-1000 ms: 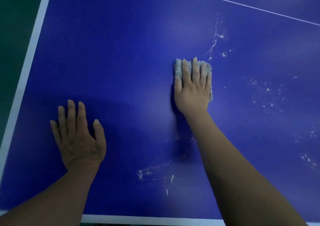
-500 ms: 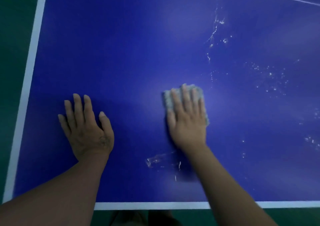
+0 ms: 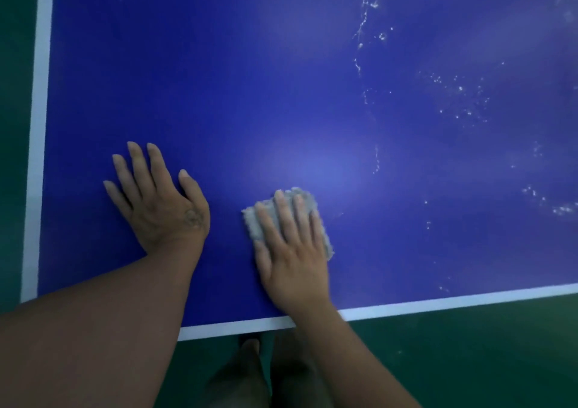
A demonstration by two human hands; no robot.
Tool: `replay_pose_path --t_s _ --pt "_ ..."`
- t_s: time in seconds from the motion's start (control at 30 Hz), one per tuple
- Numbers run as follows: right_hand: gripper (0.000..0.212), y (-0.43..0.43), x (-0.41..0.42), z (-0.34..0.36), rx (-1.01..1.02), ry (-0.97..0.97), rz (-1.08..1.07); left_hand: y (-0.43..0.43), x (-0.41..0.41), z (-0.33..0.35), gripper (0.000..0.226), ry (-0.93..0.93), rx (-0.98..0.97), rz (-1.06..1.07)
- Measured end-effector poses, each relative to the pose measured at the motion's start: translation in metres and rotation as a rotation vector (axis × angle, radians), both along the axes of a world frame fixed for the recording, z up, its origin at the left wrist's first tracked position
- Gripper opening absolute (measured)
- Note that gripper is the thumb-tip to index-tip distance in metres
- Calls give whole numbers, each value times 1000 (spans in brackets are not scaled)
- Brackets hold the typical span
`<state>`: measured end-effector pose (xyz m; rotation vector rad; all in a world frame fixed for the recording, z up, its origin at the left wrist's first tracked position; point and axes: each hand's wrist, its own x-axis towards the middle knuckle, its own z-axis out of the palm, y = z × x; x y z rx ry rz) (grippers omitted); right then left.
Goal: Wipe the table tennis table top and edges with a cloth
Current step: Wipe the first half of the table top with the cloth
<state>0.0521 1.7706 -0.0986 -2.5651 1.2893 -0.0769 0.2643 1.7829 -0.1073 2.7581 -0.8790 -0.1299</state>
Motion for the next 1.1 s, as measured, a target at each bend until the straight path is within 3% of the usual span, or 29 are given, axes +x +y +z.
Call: replay_pose_path --t_s 0.07,0.17,0.27,0.37,0.47,0.6,0.7,0.9,1.1 --pt "56 -34 -32 0 -47 114 -40 0 1 0 68 -1 13 3" --pt "57 -97 -71 5 -10 195 -323 0 0 1 68 -7 -2 -2" --pt "62 -115 -66 11 53 273 -461 1 -1 1 67 -23 -17 -3" --pt "63 -80 -21 13 32 284 -353 1 -1 3 67 -22 8 -10" --pt "58 -5 14 8 6 141 -204 1 -1 3 68 -18 33 -6" --pt "64 62 -19 0 19 73 -111 1 0 1 68 -23 37 -14" --pt "70 38 -77 -1 -18 132 -107 2 0 0 68 -31 48 -14" --pt "64 -61 -131 7 101 238 -408 2 -3 2 69 -40 62 -21" --pt "62 1 -83 4 6 176 -254 4 -3 3 70 -33 60 -40"
